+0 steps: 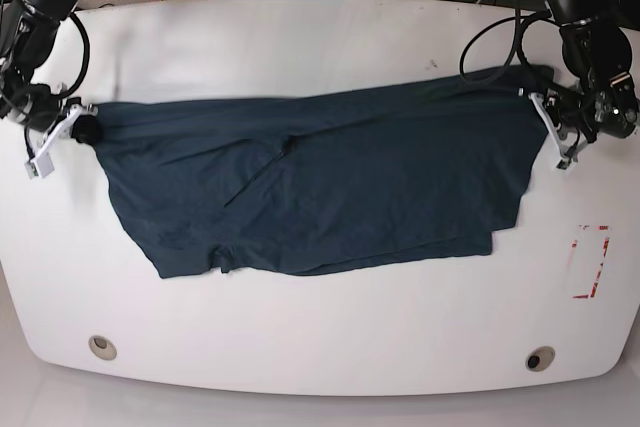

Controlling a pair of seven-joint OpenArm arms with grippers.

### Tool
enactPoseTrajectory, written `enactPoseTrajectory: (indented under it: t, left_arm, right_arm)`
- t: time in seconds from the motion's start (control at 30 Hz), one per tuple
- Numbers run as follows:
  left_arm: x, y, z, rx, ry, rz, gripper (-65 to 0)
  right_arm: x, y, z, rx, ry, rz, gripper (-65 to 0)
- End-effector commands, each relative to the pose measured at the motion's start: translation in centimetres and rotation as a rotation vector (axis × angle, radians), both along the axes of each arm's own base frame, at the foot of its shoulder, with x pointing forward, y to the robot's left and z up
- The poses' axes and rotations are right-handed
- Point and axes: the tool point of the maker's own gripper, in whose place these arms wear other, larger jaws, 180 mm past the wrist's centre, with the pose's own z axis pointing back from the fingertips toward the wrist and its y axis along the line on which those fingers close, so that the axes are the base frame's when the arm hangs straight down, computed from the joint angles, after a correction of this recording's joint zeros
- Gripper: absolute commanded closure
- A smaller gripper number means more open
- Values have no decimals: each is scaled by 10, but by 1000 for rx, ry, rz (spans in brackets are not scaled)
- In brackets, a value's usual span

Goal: Fold the T-shirt properly
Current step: 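Lay the stretched shirt flat with both grippers and release, then move both grippers along the shirt sides and grasp its edges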

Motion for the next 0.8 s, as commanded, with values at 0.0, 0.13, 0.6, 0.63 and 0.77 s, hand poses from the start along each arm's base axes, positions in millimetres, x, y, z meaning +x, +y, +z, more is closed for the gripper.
enactPoseTrajectory:
  t: [0.0, 0.13, 0.6, 0.63, 0.77]
  left_arm:
    - [5, 11, 10, 34, -24, 0, 0]
    - [-1, 12, 7, 37, -9, 0, 0]
    - [9, 9, 25, 69, -71, -29, -356]
    - [13, 8, 30, 79, -91, -37, -356]
    - [28, 3, 61, 122, -195, -71, -357]
  right_arm:
    - [-2, -12, 15, -42, -42, -16, 0]
    - [-19, -11, 9, -45, -23, -32, -29]
    - [-31, -18, 22, -61, -70, -78, -522]
    - [-29, -18, 26, -69, -82, -75, -523]
    - [-16, -17, 39, -84, -131, -64, -525]
